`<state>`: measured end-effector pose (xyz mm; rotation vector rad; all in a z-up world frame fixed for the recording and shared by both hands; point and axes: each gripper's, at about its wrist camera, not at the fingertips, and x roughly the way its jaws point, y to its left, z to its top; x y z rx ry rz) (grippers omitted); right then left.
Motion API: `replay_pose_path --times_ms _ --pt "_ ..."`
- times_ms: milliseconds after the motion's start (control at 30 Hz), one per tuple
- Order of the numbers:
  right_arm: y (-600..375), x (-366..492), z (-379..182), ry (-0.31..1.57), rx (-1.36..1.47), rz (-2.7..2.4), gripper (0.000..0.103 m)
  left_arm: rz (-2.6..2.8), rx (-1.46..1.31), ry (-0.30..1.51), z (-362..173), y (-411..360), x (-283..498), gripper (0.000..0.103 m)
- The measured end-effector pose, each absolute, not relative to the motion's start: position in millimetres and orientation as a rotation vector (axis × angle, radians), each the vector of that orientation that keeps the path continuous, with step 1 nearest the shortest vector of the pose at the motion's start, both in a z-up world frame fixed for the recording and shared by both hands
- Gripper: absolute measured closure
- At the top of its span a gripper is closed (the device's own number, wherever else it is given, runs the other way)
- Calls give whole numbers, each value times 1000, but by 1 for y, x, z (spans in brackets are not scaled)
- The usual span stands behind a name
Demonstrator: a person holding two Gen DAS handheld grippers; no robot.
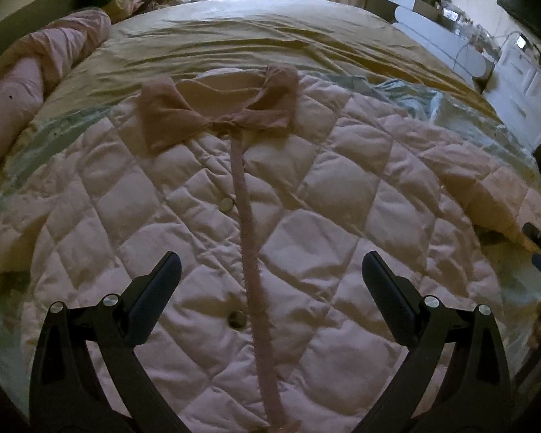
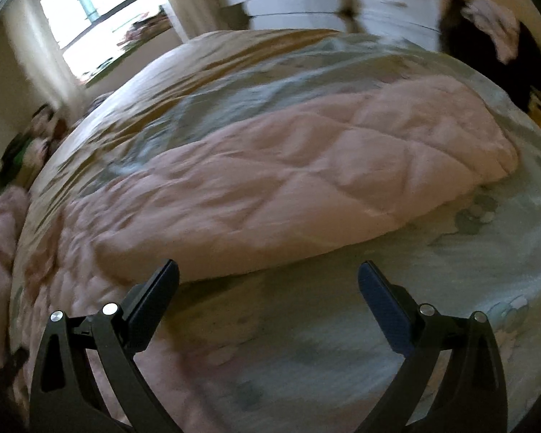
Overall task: Fold large clothes
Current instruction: 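Grasp the jacket sleeve with the right gripper and lift it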
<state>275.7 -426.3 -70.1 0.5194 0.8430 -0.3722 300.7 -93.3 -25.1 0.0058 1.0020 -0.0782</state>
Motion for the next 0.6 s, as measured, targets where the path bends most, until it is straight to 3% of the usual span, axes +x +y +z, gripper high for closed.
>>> replay_pose_path --times_ms 433,467,533,600 --pt "-532 277 -101 756 883 -472 5 -64 -40 980 -15 -81 299 9" --pt "-540 278 -103 741 908 -473 14 -57 -36 971 -12 -80 299 9" --pt "-553 278 -105 704 930 -504 61 -44 -25 962 -7 -77 299 9" --pt "-558 279 -104 673 936 -479 74 -33 -27 958 -2 -73 300 9"
